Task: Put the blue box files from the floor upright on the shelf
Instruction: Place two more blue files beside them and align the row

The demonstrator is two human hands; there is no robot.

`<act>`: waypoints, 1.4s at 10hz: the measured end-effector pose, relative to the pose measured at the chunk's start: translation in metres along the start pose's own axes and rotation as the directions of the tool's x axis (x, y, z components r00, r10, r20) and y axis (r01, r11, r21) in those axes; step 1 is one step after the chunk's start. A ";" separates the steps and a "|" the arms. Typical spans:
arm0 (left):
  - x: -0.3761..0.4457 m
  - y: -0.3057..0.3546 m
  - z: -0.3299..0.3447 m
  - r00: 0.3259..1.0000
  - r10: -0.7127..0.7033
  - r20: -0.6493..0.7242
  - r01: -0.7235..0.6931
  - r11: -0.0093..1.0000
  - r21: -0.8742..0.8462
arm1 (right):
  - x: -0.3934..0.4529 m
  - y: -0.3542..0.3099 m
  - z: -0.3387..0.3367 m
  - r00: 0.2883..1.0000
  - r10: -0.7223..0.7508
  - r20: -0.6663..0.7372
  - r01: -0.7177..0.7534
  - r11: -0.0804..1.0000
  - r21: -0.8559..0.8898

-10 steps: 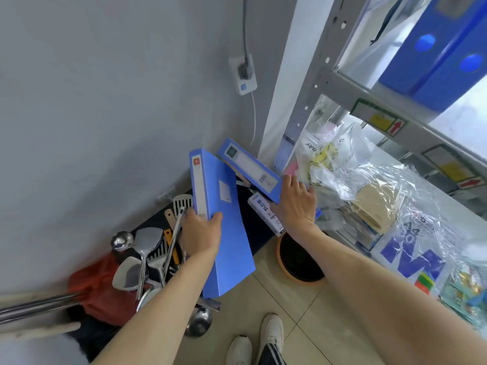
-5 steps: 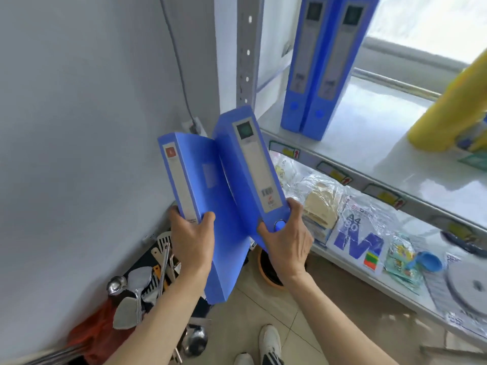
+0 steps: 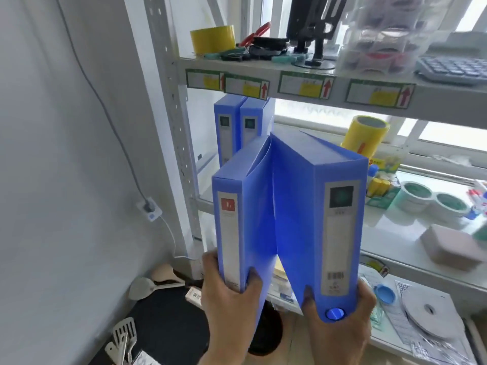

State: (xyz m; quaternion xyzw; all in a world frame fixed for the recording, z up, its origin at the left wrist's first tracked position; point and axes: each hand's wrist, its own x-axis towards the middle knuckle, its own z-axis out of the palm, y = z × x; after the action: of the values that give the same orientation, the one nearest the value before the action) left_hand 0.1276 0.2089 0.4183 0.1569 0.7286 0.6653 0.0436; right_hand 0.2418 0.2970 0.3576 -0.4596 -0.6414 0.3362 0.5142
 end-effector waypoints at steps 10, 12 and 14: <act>0.192 -0.016 0.221 0.943 0.162 0.290 -0.187 0.980 0.061 | 0.205 0.044 0.182 0.999 0.035 0.021 -0.036 0.999 0.036; 0.205 -0.031 0.222 0.913 0.073 0.400 -0.133 0.983 0.123 | 0.204 0.055 0.187 0.990 0.109 0.092 -0.113 0.993 0.037; 0.202 -0.062 0.213 0.889 -0.105 0.445 -0.057 0.940 0.336 | 0.196 0.072 0.185 0.962 0.205 0.179 -0.192 0.977 -0.087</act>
State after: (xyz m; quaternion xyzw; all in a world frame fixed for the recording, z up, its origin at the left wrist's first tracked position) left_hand -0.0165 0.4660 0.3631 0.3047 0.8033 0.4733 0.1944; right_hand 0.0703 0.5132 0.3159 -0.5055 -0.6486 0.4054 0.3992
